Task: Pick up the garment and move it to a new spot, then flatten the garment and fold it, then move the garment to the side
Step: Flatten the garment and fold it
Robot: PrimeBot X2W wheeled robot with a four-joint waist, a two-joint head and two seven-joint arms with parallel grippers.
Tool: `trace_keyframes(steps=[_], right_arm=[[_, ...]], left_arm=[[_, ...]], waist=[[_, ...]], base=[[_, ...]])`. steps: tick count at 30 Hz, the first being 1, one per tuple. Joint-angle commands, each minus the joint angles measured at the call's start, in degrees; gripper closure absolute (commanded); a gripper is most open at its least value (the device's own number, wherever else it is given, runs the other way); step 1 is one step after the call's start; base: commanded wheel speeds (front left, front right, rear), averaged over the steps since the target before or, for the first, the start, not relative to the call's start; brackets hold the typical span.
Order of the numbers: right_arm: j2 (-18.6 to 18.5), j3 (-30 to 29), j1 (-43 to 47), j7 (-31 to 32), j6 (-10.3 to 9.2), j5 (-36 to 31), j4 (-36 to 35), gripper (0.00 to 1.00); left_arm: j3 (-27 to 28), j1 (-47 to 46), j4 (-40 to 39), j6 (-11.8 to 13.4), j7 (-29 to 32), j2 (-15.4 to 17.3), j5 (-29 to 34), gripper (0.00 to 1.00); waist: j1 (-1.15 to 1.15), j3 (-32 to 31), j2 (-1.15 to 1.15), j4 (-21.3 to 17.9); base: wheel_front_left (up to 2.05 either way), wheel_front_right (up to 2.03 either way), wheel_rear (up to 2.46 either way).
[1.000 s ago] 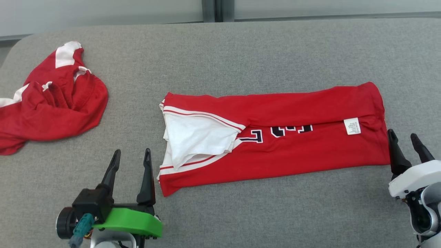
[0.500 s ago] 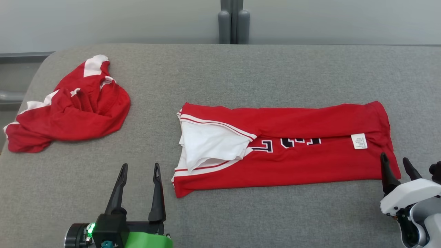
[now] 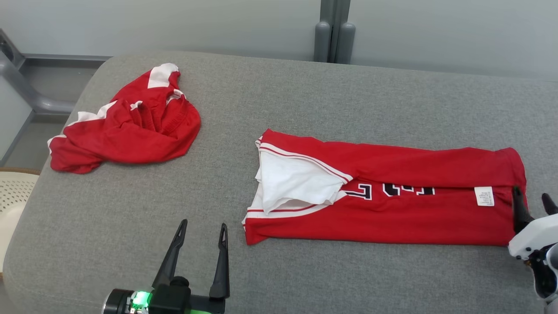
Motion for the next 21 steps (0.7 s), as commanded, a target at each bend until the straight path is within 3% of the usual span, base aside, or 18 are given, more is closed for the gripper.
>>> trace_keyframes(steps=[1,13,20,21], right_arm=[[-0.9,-0.6,-1.3,0.9,-0.03,-0.5,1.3,0.0],[-4.1,-1.7,-7.9,8.8,-0.04,0.2,11.0,0.0],[-3.6,0.2,-8.1,11.9,-0.04,2.5,12.7,0.0],[-3.3,0.6,-7.7,12.8,-0.04,2.9,13.0,0.04]], left_arm=[[-0.2,0.6,0.2,-0.3,0.0,-0.2,0.6,0.0],[-1.5,-2.1,0.6,-0.3,0.0,-1.0,2.3,0.0],[-2.3,-3.2,0.8,0.1,0.0,-1.3,2.3,0.0],[-2.4,-3.3,0.9,0.1,0.0,-1.3,2.3,0.0]], waist=[[0.0,0.5,0.0,0.5],[0.0,4.8,0.0,2.8],[0.0,6.5,0.0,3.1],[0.0,6.6,0.0,3.1]], base=[[0.0,0.0,0.0],[0.0,0.0,0.0],[0.0,0.0,0.0],[0.0,0.0,0.0]])
